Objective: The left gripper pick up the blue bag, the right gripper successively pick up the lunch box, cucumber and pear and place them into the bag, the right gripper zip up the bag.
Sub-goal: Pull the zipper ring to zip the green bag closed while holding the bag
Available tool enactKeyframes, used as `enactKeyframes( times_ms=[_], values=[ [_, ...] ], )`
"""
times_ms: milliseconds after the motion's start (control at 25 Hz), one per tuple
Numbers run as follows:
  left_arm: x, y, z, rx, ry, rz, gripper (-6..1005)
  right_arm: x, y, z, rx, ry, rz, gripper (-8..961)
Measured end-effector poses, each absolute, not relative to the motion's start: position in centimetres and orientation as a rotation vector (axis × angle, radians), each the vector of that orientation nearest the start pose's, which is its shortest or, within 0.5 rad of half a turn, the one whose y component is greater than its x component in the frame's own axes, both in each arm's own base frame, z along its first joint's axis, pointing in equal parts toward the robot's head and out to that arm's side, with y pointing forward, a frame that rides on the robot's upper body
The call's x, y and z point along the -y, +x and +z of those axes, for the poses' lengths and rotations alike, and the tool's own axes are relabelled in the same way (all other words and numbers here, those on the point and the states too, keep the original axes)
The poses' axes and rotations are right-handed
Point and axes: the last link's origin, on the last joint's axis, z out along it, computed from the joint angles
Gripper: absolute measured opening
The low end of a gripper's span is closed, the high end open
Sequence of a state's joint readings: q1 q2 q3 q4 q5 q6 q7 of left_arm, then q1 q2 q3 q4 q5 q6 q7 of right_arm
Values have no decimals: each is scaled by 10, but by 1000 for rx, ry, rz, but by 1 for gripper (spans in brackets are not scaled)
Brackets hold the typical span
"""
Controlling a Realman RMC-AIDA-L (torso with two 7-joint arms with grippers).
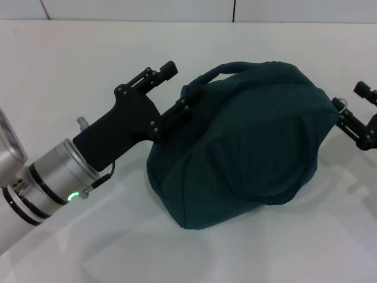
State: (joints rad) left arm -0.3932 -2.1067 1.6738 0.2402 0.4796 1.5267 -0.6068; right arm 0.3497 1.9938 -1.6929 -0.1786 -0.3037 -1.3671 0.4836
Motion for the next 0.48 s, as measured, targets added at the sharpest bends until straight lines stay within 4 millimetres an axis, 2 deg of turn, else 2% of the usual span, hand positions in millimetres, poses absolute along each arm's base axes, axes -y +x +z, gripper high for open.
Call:
enactKeyframes(
  times_ms=[280, 480],
  values=[
    [-283, -243, -54, 343, -2198, -1259, 614, -299, 326, -19, -442, -2086, 785, 593],
    [-283, -244, -53, 337, -2195, -1253, 613, -298, 327, -19, -449, -2086, 780, 592]
  ],
)
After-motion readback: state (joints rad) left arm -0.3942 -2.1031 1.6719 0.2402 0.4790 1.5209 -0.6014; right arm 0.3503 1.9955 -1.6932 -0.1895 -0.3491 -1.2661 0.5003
